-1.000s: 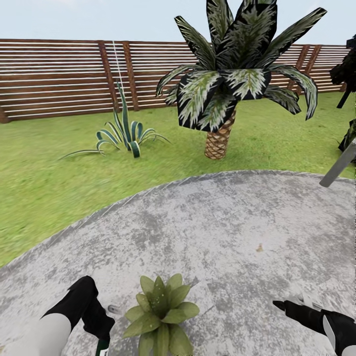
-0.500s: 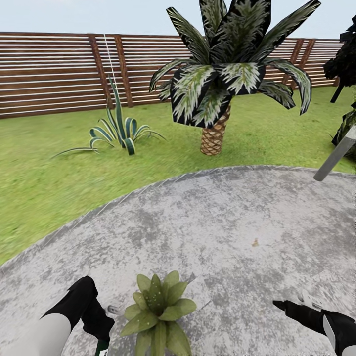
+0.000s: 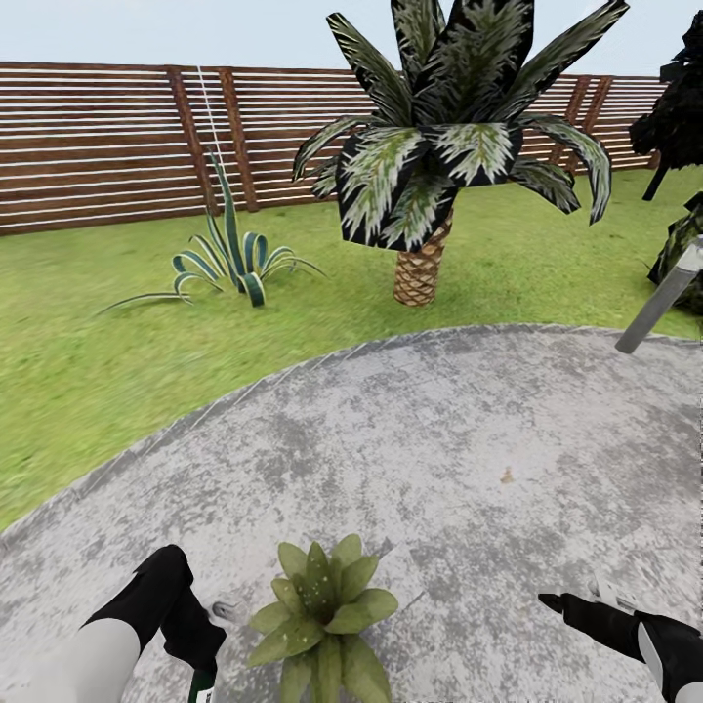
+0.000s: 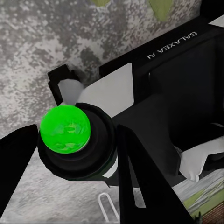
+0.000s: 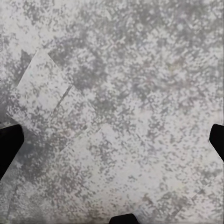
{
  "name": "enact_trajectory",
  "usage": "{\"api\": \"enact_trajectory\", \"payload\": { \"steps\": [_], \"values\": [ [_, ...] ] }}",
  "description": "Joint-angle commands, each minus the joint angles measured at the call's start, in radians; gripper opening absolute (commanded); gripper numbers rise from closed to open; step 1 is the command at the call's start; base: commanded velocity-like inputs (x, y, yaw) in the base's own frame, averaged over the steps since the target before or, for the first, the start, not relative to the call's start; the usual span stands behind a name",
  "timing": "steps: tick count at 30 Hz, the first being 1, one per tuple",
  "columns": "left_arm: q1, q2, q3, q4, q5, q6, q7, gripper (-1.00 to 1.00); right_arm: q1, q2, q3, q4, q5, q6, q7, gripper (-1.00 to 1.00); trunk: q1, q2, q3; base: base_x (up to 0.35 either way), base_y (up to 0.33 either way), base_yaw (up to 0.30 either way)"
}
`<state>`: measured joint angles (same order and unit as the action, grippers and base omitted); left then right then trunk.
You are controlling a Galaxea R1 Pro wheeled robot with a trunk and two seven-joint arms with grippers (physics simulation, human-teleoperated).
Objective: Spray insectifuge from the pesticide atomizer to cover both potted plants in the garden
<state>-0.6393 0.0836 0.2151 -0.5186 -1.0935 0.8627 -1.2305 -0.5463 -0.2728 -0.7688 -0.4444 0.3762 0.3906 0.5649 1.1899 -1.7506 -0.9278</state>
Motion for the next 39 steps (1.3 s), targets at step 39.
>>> {"api": "enact_trajectory", "payload": {
  "steps": [39],
  "values": [
    [0.0, -0.033, 0.002, -0.002, -0.006, -0.021, -0.009, -1.0, -0.001, 0.001, -0.007, -0.003, 0.009, 0.006, 0.006, 1.0, 0.0, 0.0, -0.001, -0.042, 0.042, 0.013]
  ]
}}
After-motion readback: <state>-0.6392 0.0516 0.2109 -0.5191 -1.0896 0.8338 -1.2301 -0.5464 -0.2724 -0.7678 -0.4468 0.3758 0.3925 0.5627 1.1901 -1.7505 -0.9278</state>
